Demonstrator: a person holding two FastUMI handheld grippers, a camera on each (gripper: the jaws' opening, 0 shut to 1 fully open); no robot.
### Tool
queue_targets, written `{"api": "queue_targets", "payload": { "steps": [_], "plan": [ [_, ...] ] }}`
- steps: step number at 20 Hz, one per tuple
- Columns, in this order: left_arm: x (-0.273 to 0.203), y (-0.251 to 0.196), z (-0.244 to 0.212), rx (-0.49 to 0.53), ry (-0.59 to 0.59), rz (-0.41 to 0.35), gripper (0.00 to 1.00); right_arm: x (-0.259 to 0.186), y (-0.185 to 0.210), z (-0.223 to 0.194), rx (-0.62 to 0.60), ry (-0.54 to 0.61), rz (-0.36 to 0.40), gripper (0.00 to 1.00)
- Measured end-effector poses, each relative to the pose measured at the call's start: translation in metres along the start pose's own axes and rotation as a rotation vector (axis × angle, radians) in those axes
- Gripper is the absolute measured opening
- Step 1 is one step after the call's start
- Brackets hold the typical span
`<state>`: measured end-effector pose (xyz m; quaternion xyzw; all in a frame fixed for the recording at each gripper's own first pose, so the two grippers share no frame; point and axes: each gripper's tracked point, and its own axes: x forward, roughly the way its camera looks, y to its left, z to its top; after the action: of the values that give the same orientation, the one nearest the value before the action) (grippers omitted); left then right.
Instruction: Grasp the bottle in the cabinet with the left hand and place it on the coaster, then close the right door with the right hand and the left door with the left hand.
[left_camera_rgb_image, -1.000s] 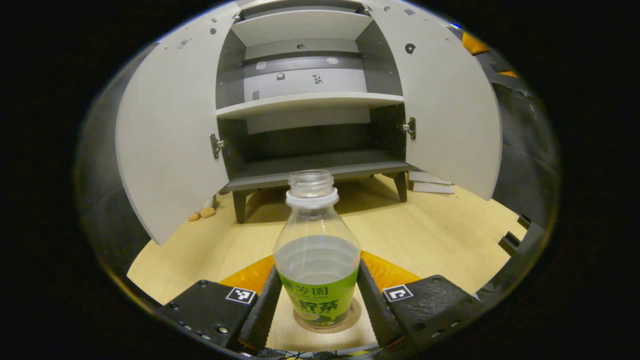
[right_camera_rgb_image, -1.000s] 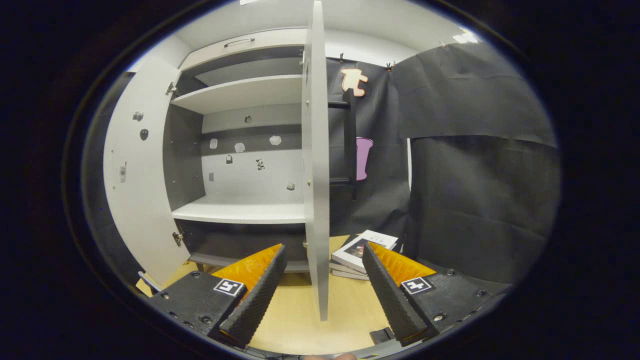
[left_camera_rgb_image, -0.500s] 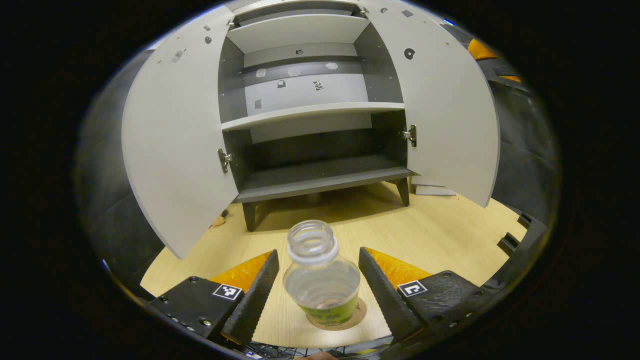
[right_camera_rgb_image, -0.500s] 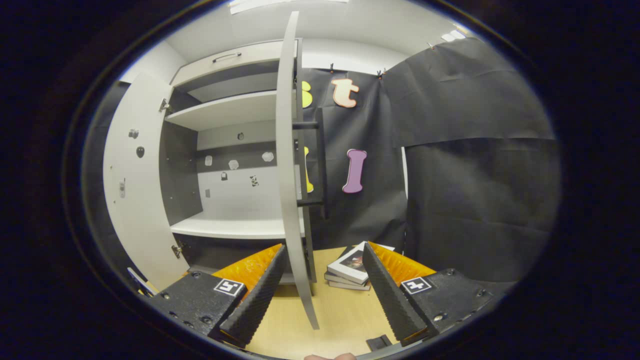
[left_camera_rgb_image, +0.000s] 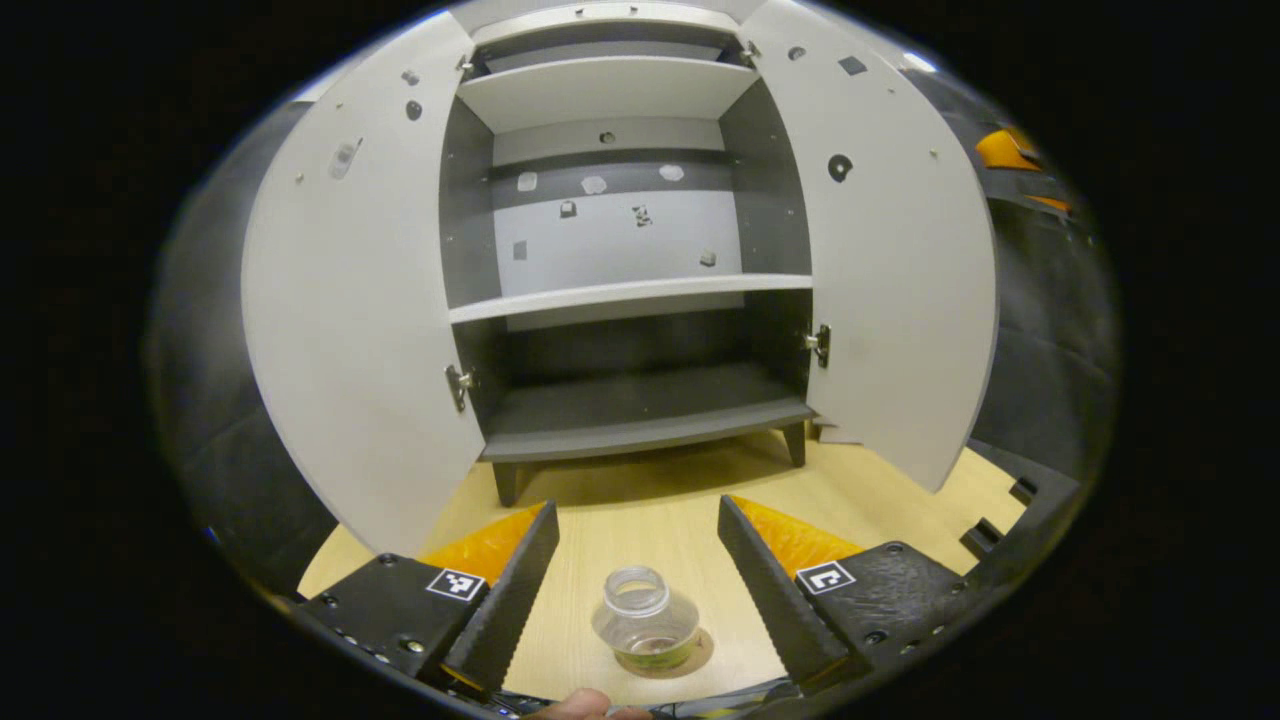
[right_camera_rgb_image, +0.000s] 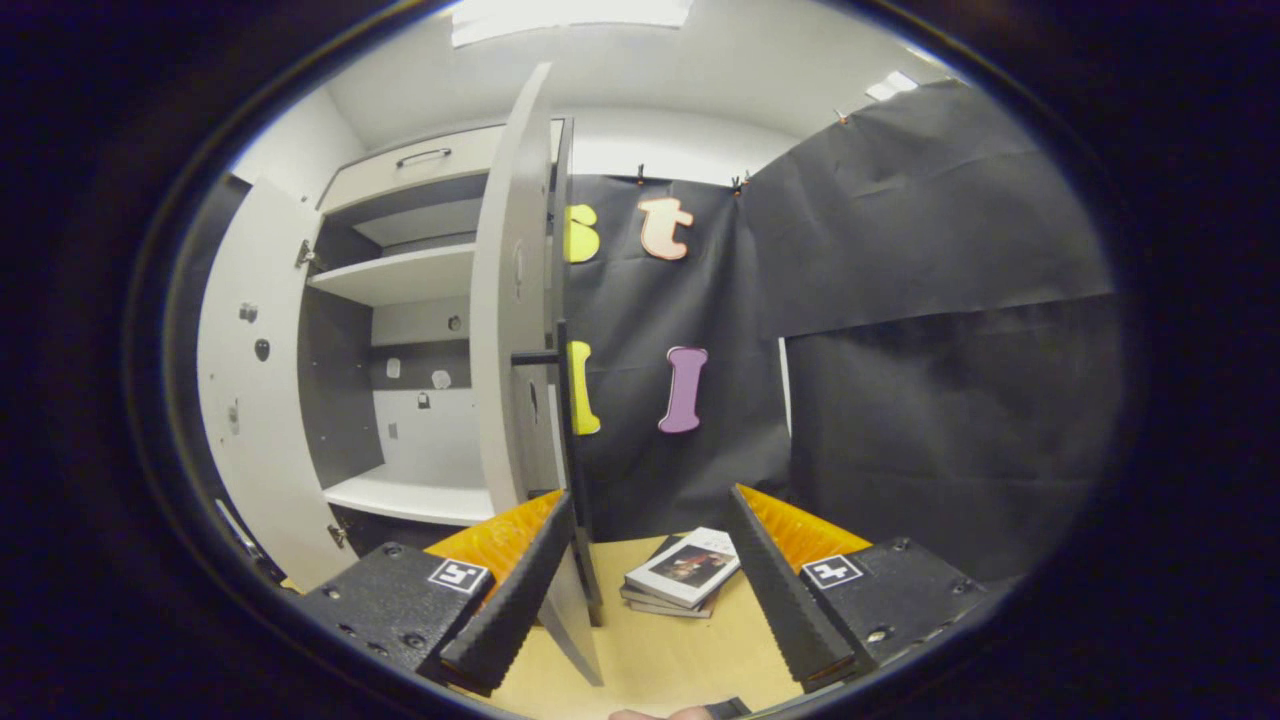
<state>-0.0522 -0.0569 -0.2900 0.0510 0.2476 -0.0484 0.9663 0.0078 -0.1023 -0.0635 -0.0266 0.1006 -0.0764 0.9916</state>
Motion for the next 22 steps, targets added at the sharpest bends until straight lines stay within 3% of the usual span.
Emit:
{"api": "queue_targets", "payload": {
  "steps": [5,7,11,15,16,17,22],
  "plan": [
    [-0.007,0.01,0.026,0.005,-0.004,0.031,0.98,0.022,-0.011,0.015,0.004,-0.023,-0.024,0.96],
    [-0.012,0.018,0.039,-0.002,-0.019,0.045,0.98,0.032,-0.009,0.016,0.006,-0.013,-0.01,0.99],
    [-0.02,0.04,0.06,0.03,-0.059,0.099,0.98,0.042,-0.003,0.024,0.005,-0.021,0.027,0.96],
    [-0.029,0.062,0.073,0.003,-0.069,0.147,0.98,0.051,-0.004,0.029,0.0,-0.034,0.009,0.99],
    [-0.03,0.067,0.073,0.004,-0.059,0.154,0.98,0.05,-0.004,0.03,0.005,-0.039,0.009,0.94],
    [-0.031,0.073,0.073,0.013,-0.046,0.158,0.98,0.051,-0.003,0.029,0.003,-0.042,0.012,0.98],
    [-0.043,0.101,0.09,0.011,-0.068,0.194,0.97,0.051,0.005,0.03,-0.002,-0.008,0.046,0.94]
  ]
}}
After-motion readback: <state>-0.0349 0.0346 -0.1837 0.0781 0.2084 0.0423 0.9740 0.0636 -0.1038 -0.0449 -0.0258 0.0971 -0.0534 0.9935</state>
